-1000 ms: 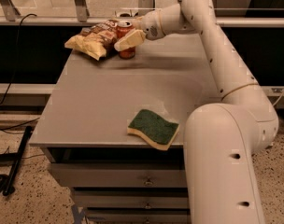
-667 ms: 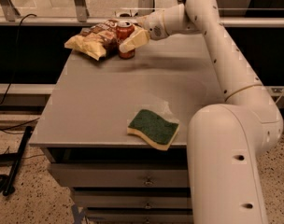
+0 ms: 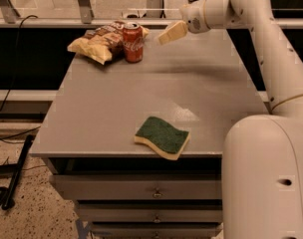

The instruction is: Move coke can near brown chip bag

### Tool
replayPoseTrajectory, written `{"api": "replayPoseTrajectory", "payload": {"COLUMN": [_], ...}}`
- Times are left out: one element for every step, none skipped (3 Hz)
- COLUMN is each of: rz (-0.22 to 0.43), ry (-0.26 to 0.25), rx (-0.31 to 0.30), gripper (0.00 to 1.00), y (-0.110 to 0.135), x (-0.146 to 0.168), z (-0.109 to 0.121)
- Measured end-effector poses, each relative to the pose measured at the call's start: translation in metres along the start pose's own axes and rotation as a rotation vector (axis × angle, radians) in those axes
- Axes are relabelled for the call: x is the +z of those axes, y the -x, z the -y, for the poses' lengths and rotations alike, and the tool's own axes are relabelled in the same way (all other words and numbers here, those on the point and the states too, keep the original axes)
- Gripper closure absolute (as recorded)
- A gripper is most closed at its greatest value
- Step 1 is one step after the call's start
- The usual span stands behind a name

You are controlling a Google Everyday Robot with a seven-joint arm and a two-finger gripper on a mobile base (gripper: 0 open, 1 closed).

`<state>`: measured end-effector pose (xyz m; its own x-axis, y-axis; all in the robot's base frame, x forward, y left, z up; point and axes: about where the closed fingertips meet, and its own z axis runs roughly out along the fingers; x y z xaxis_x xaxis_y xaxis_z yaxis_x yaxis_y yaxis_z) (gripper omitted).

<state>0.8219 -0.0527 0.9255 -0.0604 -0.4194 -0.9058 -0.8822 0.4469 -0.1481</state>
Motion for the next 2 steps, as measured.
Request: {"api": "replayPoseTrajectory", "payload": {"rz": [-0.012,0.038], "ry": [-0.151,-0.277], "rx": [0.009,0.088], "gripper": [0.00,0.00], "y": [-0.006,-0.021], "x": [-0.064,-0.121], "z": [0.039,0.069]}}
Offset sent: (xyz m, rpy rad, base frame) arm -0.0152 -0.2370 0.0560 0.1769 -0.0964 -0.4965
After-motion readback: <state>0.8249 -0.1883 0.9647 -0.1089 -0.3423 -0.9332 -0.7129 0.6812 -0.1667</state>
